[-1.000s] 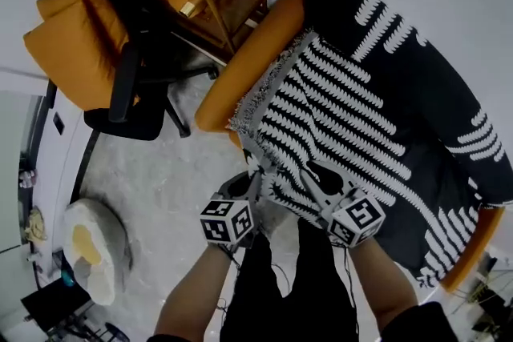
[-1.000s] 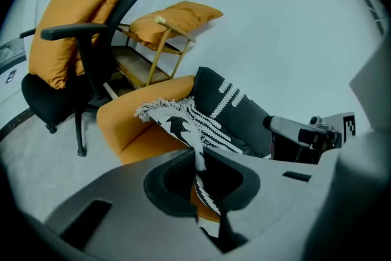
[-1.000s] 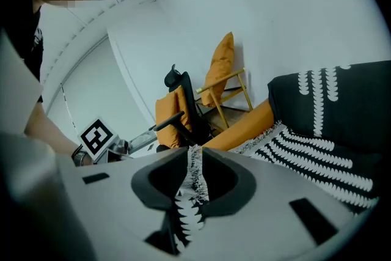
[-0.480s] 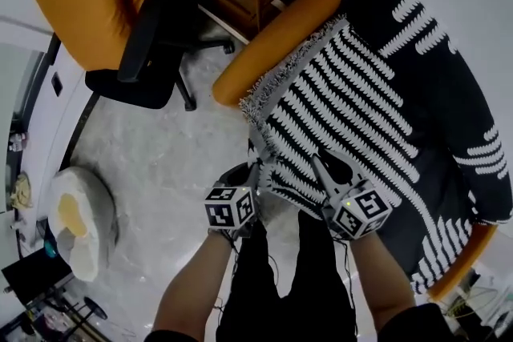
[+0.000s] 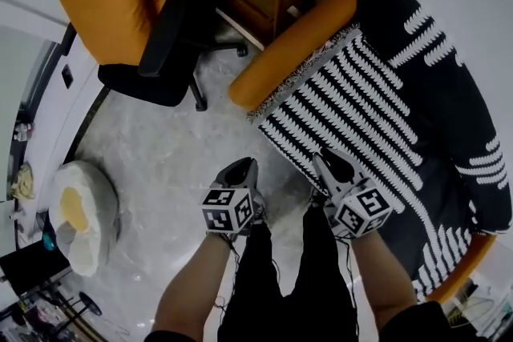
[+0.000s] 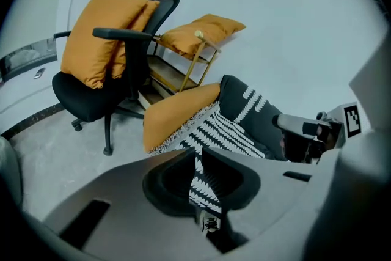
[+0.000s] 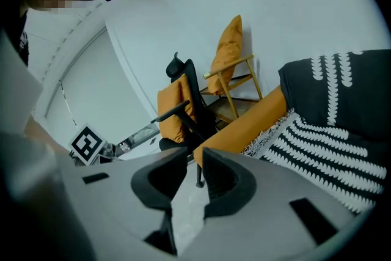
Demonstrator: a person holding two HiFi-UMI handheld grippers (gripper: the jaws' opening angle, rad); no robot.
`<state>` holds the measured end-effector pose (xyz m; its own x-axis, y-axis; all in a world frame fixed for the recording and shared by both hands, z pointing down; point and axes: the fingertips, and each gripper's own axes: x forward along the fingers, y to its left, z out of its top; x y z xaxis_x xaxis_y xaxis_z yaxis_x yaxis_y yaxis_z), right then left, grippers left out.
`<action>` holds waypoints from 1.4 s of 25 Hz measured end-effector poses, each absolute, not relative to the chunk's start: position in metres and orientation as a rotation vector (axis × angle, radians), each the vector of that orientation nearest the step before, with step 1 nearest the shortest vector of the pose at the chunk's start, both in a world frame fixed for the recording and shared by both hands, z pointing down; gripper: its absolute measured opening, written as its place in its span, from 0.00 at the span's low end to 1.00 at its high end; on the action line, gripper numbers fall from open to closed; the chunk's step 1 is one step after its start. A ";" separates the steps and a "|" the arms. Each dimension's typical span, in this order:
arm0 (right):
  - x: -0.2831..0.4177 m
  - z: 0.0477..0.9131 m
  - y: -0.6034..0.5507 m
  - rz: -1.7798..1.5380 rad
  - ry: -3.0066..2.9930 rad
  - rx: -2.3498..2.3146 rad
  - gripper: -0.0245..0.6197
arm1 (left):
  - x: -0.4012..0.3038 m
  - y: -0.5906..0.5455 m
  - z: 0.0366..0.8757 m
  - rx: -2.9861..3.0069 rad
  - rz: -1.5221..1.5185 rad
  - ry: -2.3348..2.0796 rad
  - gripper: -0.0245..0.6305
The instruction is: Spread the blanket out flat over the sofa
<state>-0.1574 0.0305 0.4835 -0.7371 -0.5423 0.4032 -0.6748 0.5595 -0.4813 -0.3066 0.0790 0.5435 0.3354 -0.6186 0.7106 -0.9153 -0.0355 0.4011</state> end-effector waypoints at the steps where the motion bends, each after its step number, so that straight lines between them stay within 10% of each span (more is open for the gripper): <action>1: -0.159 0.479 0.031 0.925 -2.587 1.019 0.17 | -0.306 0.077 0.534 1.766 0.424 -1.374 0.09; 35: -0.119 0.224 0.146 0.432 -2.552 1.547 0.04 | -0.246 0.129 0.241 2.564 0.210 -1.035 0.04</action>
